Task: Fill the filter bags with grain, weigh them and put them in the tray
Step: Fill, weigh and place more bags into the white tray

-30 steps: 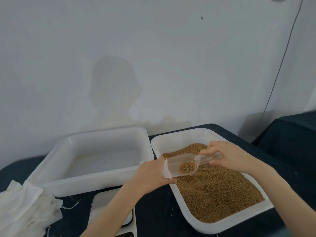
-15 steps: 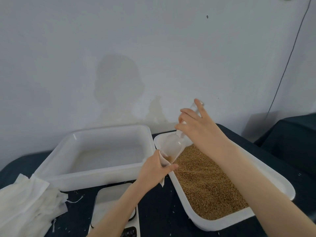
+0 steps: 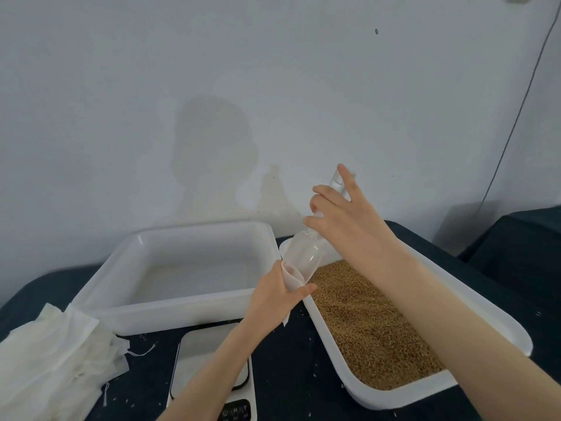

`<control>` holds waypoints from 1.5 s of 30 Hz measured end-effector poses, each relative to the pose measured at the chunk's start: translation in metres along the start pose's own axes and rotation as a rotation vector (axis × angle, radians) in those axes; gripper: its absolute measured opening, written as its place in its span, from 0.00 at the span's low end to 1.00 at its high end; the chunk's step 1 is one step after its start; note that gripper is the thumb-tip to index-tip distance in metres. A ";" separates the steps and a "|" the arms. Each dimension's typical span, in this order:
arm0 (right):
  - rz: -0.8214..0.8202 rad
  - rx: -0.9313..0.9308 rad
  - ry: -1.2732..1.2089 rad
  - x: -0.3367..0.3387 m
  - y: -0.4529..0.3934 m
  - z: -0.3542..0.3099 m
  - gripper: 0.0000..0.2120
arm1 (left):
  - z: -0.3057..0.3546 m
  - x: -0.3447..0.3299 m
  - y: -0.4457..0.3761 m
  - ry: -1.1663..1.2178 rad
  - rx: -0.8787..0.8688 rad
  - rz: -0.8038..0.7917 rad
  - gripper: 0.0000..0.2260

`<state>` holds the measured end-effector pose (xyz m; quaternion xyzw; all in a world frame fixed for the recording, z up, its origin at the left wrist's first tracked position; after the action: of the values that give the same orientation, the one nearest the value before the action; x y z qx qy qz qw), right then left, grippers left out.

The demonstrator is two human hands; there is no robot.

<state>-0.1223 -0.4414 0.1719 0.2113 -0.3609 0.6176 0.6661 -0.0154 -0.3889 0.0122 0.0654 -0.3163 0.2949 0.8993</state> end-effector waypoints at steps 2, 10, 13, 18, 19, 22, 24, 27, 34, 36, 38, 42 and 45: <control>0.020 -0.009 -0.020 -0.002 0.004 0.002 0.37 | 0.000 0.004 0.000 -0.041 0.002 -0.002 0.23; -0.051 -0.146 -0.300 -0.056 0.016 0.028 0.30 | -0.012 0.016 0.005 -0.066 -0.002 -0.065 0.17; -0.106 -0.200 -0.417 -0.086 0.024 0.037 0.23 | -0.021 0.026 0.006 -0.017 0.017 -0.045 0.13; -0.242 -0.241 -0.676 -0.152 0.044 0.039 0.18 | -0.031 0.040 0.012 0.074 0.035 -0.029 0.07; -0.288 -0.262 -0.722 -0.167 0.048 0.038 0.18 | -0.033 0.042 0.014 0.087 0.034 -0.029 0.06; -0.465 -0.321 -0.795 -0.212 0.061 0.030 0.13 | -0.036 0.048 0.021 0.105 0.007 -0.031 0.08; -0.574 -0.335 -0.802 -0.233 0.067 0.020 0.09 | -0.038 0.051 0.026 0.102 -0.010 -0.032 0.09; -0.710 -0.286 -0.791 -0.249 0.068 -0.001 0.12 | -0.044 0.054 0.033 0.157 -0.011 -0.027 0.13; -0.664 -0.328 -0.592 -0.235 0.060 -0.005 0.14 | -0.088 0.057 0.064 0.342 0.100 0.021 0.12; -0.586 -0.340 -0.558 -0.212 0.050 -0.008 0.17 | -0.104 0.066 0.078 0.234 0.116 0.081 0.06; -0.526 -0.315 -0.588 -0.184 0.040 -0.018 0.16 | -0.114 0.074 0.091 0.087 0.117 0.095 0.05; -0.366 -0.282 -0.613 -0.119 0.025 -0.045 0.10 | -0.132 0.084 0.110 -0.013 0.166 0.086 0.06; -0.241 -0.244 -0.748 -0.074 0.017 -0.072 0.11 | -0.137 0.094 0.121 0.017 0.155 0.103 0.11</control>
<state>-0.1216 -0.4358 0.0670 0.3814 -0.6213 0.3685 0.5769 0.0468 -0.2019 -0.0472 0.1158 -0.2878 0.3648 0.8779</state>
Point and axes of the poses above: each hand's wrist, its own y-axis away from the middle knuckle, its own x-axis out of the back of the hand, z = x × y, the point moved 7 cm from there along -y, towards the middle knuckle, and after that the axes turned 15 degrees about -z, right-handed, at the moved point
